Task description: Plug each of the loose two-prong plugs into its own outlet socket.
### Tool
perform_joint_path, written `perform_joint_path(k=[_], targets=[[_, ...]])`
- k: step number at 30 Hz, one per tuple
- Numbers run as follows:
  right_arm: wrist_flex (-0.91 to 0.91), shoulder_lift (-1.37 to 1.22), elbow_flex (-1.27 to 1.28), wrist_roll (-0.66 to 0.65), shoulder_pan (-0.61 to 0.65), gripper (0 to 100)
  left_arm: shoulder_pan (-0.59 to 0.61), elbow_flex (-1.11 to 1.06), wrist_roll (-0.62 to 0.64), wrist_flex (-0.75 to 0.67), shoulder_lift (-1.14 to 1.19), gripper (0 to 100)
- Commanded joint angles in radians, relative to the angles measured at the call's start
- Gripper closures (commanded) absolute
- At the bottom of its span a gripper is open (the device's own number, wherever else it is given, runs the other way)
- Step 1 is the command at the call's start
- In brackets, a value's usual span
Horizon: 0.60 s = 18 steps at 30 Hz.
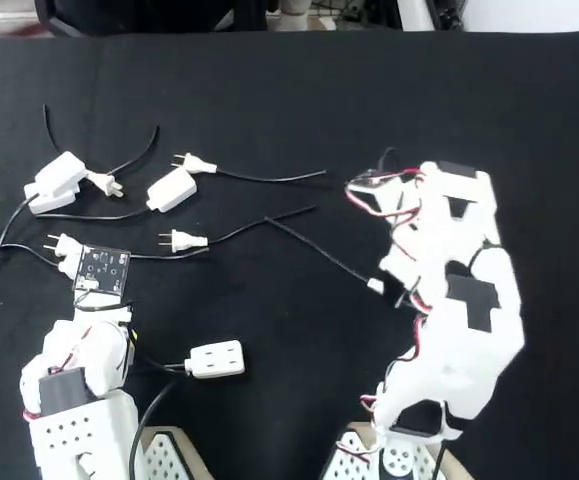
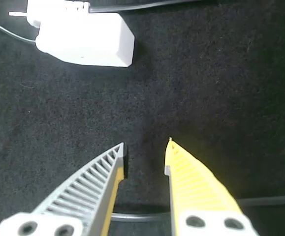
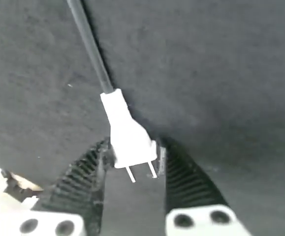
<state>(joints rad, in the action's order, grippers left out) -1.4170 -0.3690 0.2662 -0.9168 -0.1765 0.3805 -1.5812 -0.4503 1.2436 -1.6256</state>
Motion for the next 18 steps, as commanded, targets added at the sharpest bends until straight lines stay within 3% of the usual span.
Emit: perform_joint_path(k=[1,9,18], targets=[[-0.018,0.019,0.062,0.041,0.103,94.3,0.013,0.018,-0.008,0.009,-0.003,86],[0.025,0.021,0.105,0.126,0.262,98.6,0.013,0.018,-0.009,0.009,-0.003,86],[0.011,0.021,0.105,0.132,0.279,97.5,0.013,0.018,-0.009,0.009,-0.003,86]])
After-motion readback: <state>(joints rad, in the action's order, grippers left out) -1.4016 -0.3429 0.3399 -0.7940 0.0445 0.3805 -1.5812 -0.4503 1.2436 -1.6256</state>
